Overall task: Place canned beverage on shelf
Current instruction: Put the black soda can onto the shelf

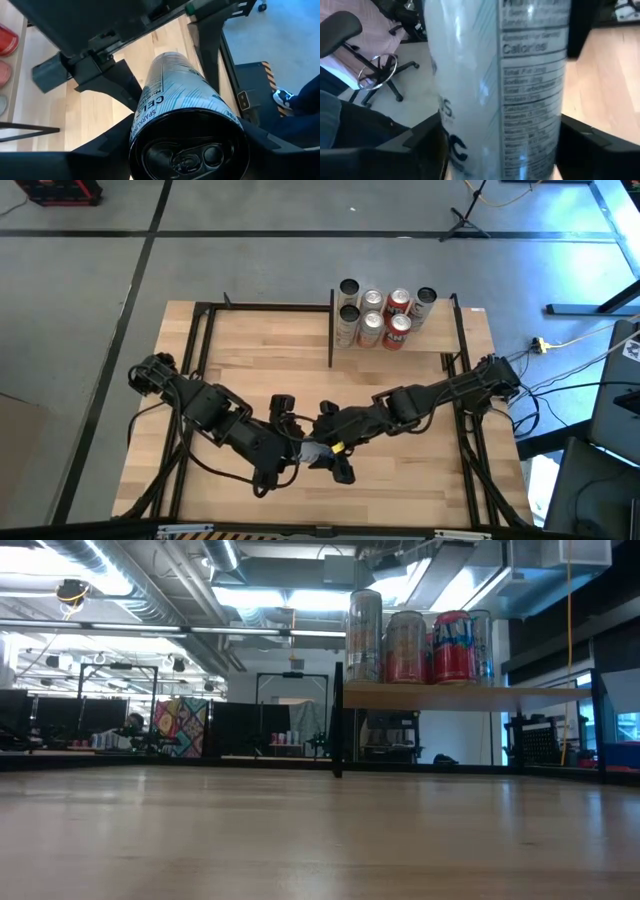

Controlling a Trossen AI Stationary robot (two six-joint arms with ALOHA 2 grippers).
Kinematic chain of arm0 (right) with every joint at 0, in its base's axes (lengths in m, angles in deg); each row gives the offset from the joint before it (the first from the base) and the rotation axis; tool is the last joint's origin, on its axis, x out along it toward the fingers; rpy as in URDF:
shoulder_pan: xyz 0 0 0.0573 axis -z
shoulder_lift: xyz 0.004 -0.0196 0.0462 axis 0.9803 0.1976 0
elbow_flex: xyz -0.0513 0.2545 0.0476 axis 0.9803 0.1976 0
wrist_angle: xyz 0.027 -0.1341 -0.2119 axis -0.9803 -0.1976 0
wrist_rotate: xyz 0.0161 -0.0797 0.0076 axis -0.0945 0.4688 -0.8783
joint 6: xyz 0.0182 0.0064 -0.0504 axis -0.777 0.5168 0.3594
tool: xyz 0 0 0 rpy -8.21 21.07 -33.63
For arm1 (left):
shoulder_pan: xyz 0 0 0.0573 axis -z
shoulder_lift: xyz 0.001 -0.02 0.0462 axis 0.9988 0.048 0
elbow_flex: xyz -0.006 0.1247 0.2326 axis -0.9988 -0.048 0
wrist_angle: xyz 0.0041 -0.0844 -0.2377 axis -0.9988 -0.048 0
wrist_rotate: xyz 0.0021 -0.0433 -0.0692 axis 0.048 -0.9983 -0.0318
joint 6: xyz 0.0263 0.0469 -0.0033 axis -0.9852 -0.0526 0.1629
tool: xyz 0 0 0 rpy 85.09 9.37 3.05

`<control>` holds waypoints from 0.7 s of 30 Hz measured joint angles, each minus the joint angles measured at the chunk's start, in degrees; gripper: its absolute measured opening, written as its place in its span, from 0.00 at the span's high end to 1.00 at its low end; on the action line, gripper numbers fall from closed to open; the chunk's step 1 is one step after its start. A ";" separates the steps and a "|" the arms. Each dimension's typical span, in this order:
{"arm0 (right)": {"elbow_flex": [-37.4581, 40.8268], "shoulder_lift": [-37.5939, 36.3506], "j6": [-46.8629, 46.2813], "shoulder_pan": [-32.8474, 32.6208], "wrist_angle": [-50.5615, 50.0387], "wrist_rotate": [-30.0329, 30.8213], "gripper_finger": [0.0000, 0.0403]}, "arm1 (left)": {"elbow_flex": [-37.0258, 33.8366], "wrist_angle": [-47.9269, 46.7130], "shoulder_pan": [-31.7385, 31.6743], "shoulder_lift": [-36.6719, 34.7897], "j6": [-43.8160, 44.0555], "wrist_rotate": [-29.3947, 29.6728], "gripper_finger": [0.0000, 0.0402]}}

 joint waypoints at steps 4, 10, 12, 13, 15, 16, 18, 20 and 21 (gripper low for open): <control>0.00 -0.07 0.43 0.00 1.37 -0.57 0.39 | 0.00 -0.13 0.03 -0.11 0.11 -0.25 0.41; 0.00 -0.50 2.05 0.02 0.58 -0.11 0.44 | 0.00 -0.24 0.02 -0.11 0.08 0.19 0.35; 0.02 -1.51 2.94 0.02 -0.79 0.34 0.44 | 0.00 0.49 0.01 -0.31 0.68 0.91 0.32; 0.01 -2.35 3.33 0.02 -1.78 0.66 0.44 | 0.00 0.74 0.00 -0.53 1.43 1.05 0.31; 0.02 -4.38 3.95 0.00 -5.75 2.04 0.44 | -0.02 -0.43 0.07 -1.40 2.91 1.86 0.29; 0.02 -5.47 4.36 -0.01 -7.64 2.99 0.44 | -0.02 -0.17 0.47 -2.09 3.51 2.73 0.28; 0.02 -7.77 4.68 -0.05 -10.98 5.50 0.44 | -0.02 -0.06 1.10 -3.32 4.85 4.08 0.27; 0.02 -9.87 4.74 -0.09 -15.06 7.41 0.44 | -0.02 -0.59 1.94 -4.46 6.01 6.38 0.27; 0.02 -10.95 4.91 -0.09 -16.55 8.61 0.44 | -0.02 -1.20 2.27 -4.99 6.57 8.02 0.27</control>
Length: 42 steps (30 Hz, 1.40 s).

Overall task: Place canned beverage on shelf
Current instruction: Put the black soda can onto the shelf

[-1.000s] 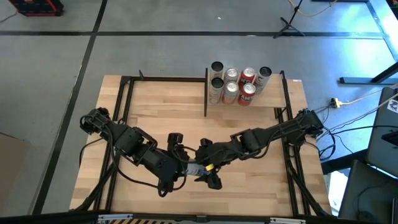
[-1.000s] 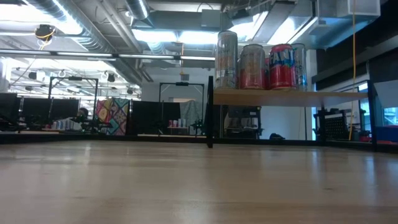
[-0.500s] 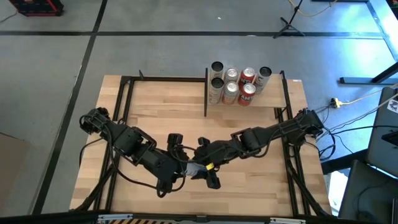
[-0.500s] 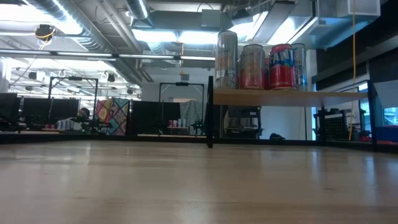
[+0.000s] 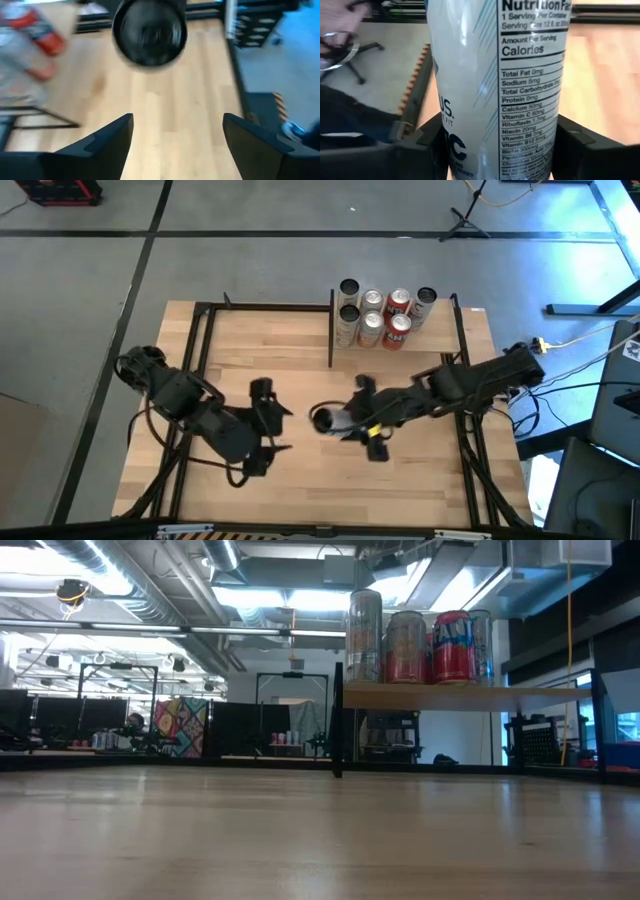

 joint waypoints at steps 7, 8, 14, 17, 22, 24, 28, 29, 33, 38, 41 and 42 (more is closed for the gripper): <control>2.08 -8.94 1.24 0.09 -8.10 9.22 0.44 | 0.00 -8.13 2.15 -1.46 6.97 11.27 0.27; 4.19 -11.05 1.22 0.09 -7.75 10.19 0.44 | 0.00 -9.36 2.13 -1.46 7.99 11.29 0.27; 21.56 -27.50 -2.02 0.13 -1.04 17.53 0.44 | 0.00 -10.51 1.27 -1.44 10.01 11.27 0.27; 30.29 -36.49 -3.56 1.68 4.96 19.98 0.44 | 0.00 -10.53 0.42 -1.42 10.01 11.31 0.27; 41.92 -49.57 -4.42 5.38 10.92 23.90 0.44 | 0.00 -10.53 -1.27 -1.42 9.99 11.25 0.27; 46.16 -53.47 -4.40 7.31 11.92 25.83 0.43 | 0.00 -10.55 -1.97 -1.39 9.99 11.13 0.27; 53.41 -61.07 -3.88 11.48 12.22 27.77 0.43 | 0.00 -10.55 -3.08 -1.39 9.97 10.97 0.27; 54.96 -62.78 -3.88 12.54 12.48 28.43 0.43 | 0.00 -10.55 -3.34 -1.39 9.83 10.72 0.27; 60.09 -68.25 -3.34 16.55 14.15 29.97 0.43 | 0.00 -10.53 -4.70 -1.39 8.90 9.91 0.27; 65.69 -72.63 -1.70 21.83 18.25 29.11 0.43 | 0.00 -10.51 -6.43 -1.37 8.07 9.87 0.27; 69.17 -73.77 -0.50 25.05 22.02 26.71 0.43 | -0.02 -10.39 -7.23 -1.37 6.99 9.81 0.27; 70.27 -73.77 -0.26 26.15 23.23 25.51 0.43 | -0.02 -10.34 -7.47 -1.37 6.82 9.81 0.27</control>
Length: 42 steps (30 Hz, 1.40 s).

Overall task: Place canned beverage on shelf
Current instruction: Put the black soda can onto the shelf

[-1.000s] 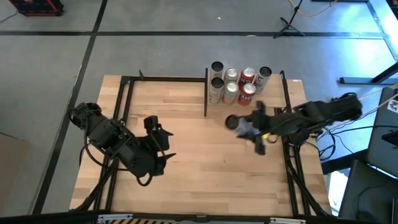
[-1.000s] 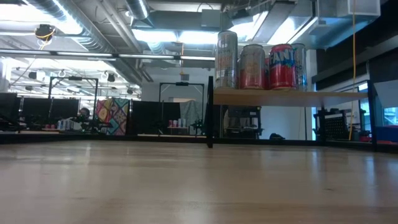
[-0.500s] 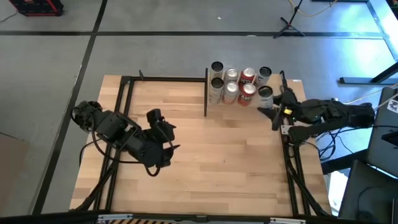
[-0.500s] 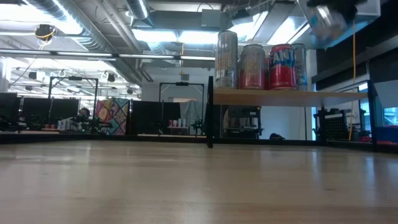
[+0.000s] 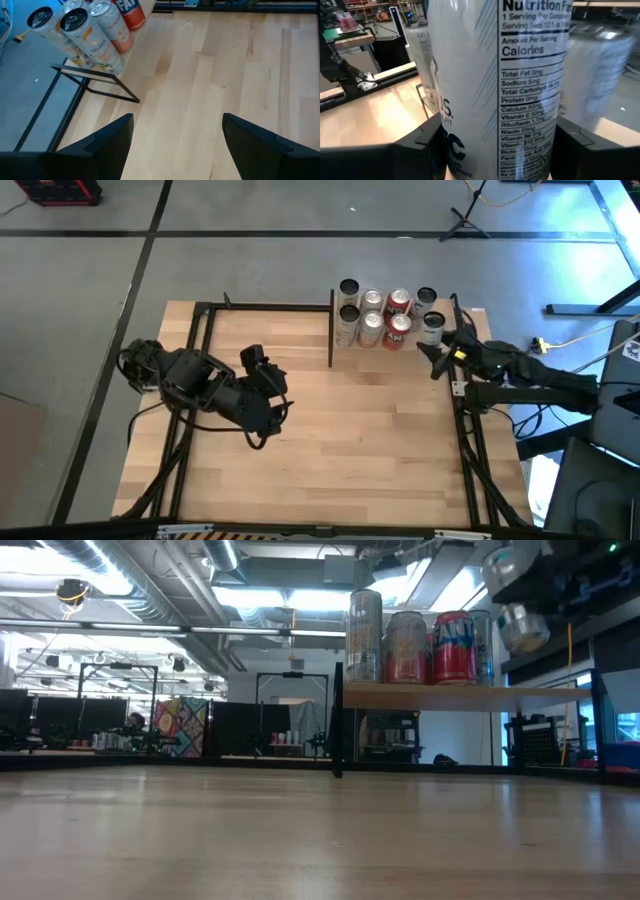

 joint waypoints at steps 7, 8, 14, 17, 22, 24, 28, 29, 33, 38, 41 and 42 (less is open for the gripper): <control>5.57 -0.04 3.47 9.27 7.36 -8.54 0.43 | 0.00 0.35 -1.56 0.02 -1.40 -0.06 0.27; 5.97 -0.16 3.91 10.75 7.52 -9.26 0.43 | 0.00 0.33 -1.68 0.02 -1.44 -0.04 0.27; 7.33 -0.19 5.84 19.78 10.12 -18.12 0.43 | 0.00 0.33 -2.06 0.02 -2.88 -0.25 0.27; 7.92 -0.17 6.03 24.16 10.49 -21.82 0.43 | -0.02 0.31 -2.68 0.02 -2.93 -0.26 0.27; 9.61 -0.16 6.10 30.17 14.57 -28.34 0.43 | -0.02 0.31 -3.29 0.02 -3.51 -0.28 0.27; 10.60 -0.08 6.27 32.21 15.68 -30.28 0.43 | -0.02 0.33 -3.54 0.02 -4.23 -0.26 0.27; 12.10 0.01 6.46 35.60 15.95 -33.05 0.43 | -0.02 0.33 -4.19 0.02 -4.37 -0.26 0.27; 12.31 -0.03 6.53 36.27 16.03 -33.71 0.43 | -0.02 0.33 -4.32 0.02 -4.39 -0.27 0.27; 12.33 -0.04 7.45 38.42 16.57 -36.50 0.43 | -0.02 0.35 -4.85 0.02 -4.96 -0.39 0.27; 12.35 0.28 8.80 40.69 18.14 -37.86 0.43 | -0.02 0.41 -5.92 0.02 -5.85 -1.29 0.27; 12.35 1.09 8.79 41.24 19.41 -39.97 0.43 | -0.02 0.42 -6.59 0.02 -5.92 -1.34 0.27; 12.35 1.50 8.85 41.11 19.71 -40.10 0.43 | -0.02 0.42 -6.81 0.02 -5.94 -1.36 0.27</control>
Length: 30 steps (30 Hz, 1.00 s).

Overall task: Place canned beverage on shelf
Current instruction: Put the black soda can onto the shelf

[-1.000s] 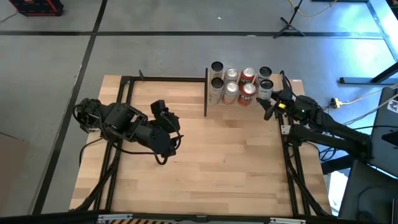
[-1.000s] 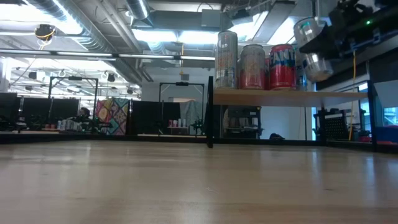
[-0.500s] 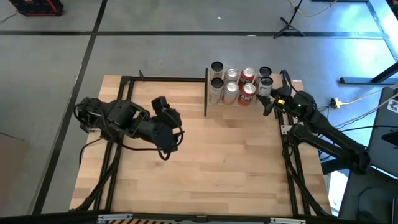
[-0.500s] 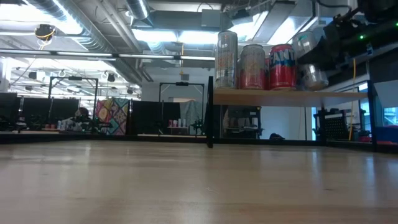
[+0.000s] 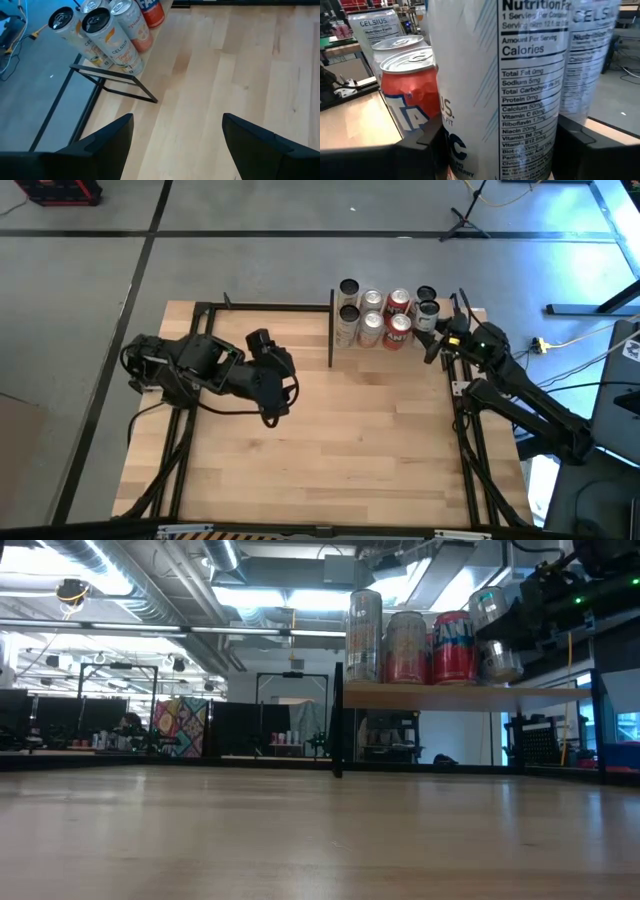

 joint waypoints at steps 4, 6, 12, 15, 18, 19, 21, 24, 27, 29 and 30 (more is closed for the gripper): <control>0.00 1.86 1.37 -0.06 0.59 -0.07 0.43 | 0.00 0.05 -0.64 0.00 -0.40 -0.29 0.27; 0.00 2.63 1.48 -0.06 0.57 -0.21 0.43 | 0.00 0.27 -0.73 0.00 -0.50 -0.35 0.27; 0.00 3.00 1.94 -0.06 0.23 -0.42 0.43 | 0.00 0.60 -0.73 0.00 -0.52 -0.42 0.27; 0.00 3.00 2.85 -0.06 -0.31 0.12 0.43 | 0.00 0.64 -0.72 0.00 -0.50 -0.42 0.27; 0.00 3.39 3.01 -0.08 -0.19 0.25 0.43 | 0.00 0.74 -0.72 0.00 -0.50 -0.42 0.27; 0.00 3.62 3.02 -0.08 -0.16 0.25 0.43 | 0.00 0.74 -0.71 0.00 -0.50 -0.42 0.27; -0.02 4.18 3.07 -0.08 -0.13 0.28 0.43 | 0.00 0.74 -0.71 0.00 -0.50 -0.42 0.27; -0.11 5.24 3.16 -0.08 0.17 0.39 0.39 | 0.00 0.74 -0.71 0.00 -0.50 -0.40 0.27; -0.13 5.74 3.18 -0.08 0.26 0.47 0.33 | 0.00 0.74 -0.71 0.00 -0.50 -0.45 0.27; -0.13 5.76 3.20 -0.08 -0.13 0.47 0.28 | 0.00 0.74 -0.71 0.00 -0.50 -0.92 0.27; -0.11 5.78 3.20 -0.08 -0.80 0.47 0.26 | 0.00 0.74 -0.71 0.00 -0.50 -1.21 0.27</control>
